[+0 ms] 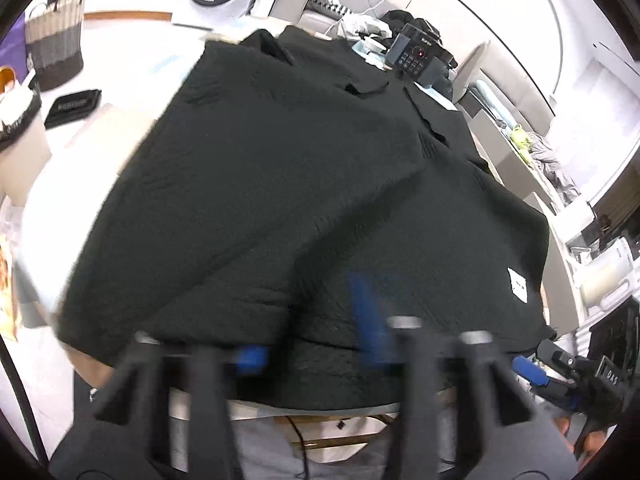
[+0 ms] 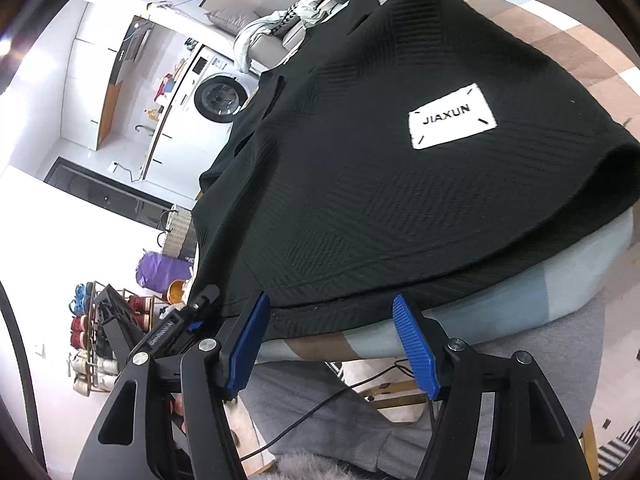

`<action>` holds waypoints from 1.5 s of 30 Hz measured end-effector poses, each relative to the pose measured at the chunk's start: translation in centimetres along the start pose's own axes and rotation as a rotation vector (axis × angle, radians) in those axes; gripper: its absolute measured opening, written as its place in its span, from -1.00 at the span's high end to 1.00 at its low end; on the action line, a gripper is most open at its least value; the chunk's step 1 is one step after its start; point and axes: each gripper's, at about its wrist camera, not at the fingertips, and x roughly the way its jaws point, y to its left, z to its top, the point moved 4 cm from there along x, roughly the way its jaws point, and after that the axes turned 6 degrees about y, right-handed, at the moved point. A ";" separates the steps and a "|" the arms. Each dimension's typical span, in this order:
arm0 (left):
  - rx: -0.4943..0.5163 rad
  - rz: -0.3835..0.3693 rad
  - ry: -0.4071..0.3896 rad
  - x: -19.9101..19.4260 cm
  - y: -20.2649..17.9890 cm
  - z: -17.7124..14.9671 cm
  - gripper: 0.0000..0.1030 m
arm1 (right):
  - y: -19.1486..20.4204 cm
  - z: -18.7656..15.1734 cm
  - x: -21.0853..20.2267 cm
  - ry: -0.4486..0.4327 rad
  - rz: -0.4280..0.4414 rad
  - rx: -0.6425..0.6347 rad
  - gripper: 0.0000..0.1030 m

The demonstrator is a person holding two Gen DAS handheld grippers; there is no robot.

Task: Fold small clothes

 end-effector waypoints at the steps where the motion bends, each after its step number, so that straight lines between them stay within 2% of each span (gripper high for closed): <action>1: -0.008 -0.019 0.000 0.0 0.0 0.0 0.93 | 0.0 0.0 0.0 -0.001 0.000 0.002 -0.27; 5: -0.047 -0.105 -0.023 -2.1 -0.2 0.1 0.99 | 0.4 -0.4 0.3 0.014 0.026 -0.012 -0.27; 9: -0.079 -0.169 -0.063 -4.6 -0.6 1.0 0.99 | 1.9 -1.1 2.0 0.086 0.088 -0.049 -0.27; 16: -0.078 -0.200 -0.113 -7.4 -1.5 2.1 0.99 | 5.7 -2.2 6.7 0.195 0.228 -0.084 -0.27; 20: -0.067 -0.192 -0.135 -8.9 -1.6 2.1 0.99 | 6.6 -1.9 8.5 0.198 0.290 -0.058 -0.27; 23: -0.063 -0.197 -0.139 -9.6 -1.4 1.9 0.99 | 6.0 -0.9 8.8 0.162 0.329 0.008 -0.27; 27: -0.058 -0.190 -0.127 -9.6 -1.0 1.2 0.99 | 3.4 0.7 6.6 0.015 0.308 0.094 -0.27; 29: -0.058 -0.189 -0.112 -9.3 -0.8 0.7 0.99 | 1.3 1.7 4.9 -0.080 0.245 0.148 -0.16; 30: -0.058 -0.188 -0.100 -9.0 -0.7 0.3 0.99 | 0.5 2.0 4.3 -0.113 0.223 0.168 0.02; 33: -0.064 -0.179 -0.064 -7.8 -0.4 -1.0 0.99 | -1.9 2.7 2.5 -0.188 0.132 0.201 0.80; 34: -0.068 -0.176 -0.055 -7.4 -0.2 -1.4 0.99 | -2.2 2.8 1.9 -0.210 0.098 0.192 0.91; 37: -0.078 -0.166 -0.033 -6.3 0.3 -2.4 0.99 | -2.8 2.7 -0.1 -0.263 0.045 0.158 0.94; 40: -0.099 -0.164 0.005 -5.0 1.0 -3.6 0.99 | -2.8 2.0 -0.5 -0.251 0.006 0.121 0.94; 42: -0.101 -0.149 0.022 -4.4 1.4 -4.1 0.98 | -3.3 2.0 -0.3 -0.216 -0.019 0.117 0.94; 44: -0.096 -0.116 0.063 -3.8 1.7 -4.7 0.94 | -3.7 2.1 0.5 -0.142 -0.009 0.138 0.86; 45: -0.091 -0.110 0.078 -3.6 1.8 -4.8 0.81 | -3.7 2.3 0.4 -0.114 0.020 0.138 0.77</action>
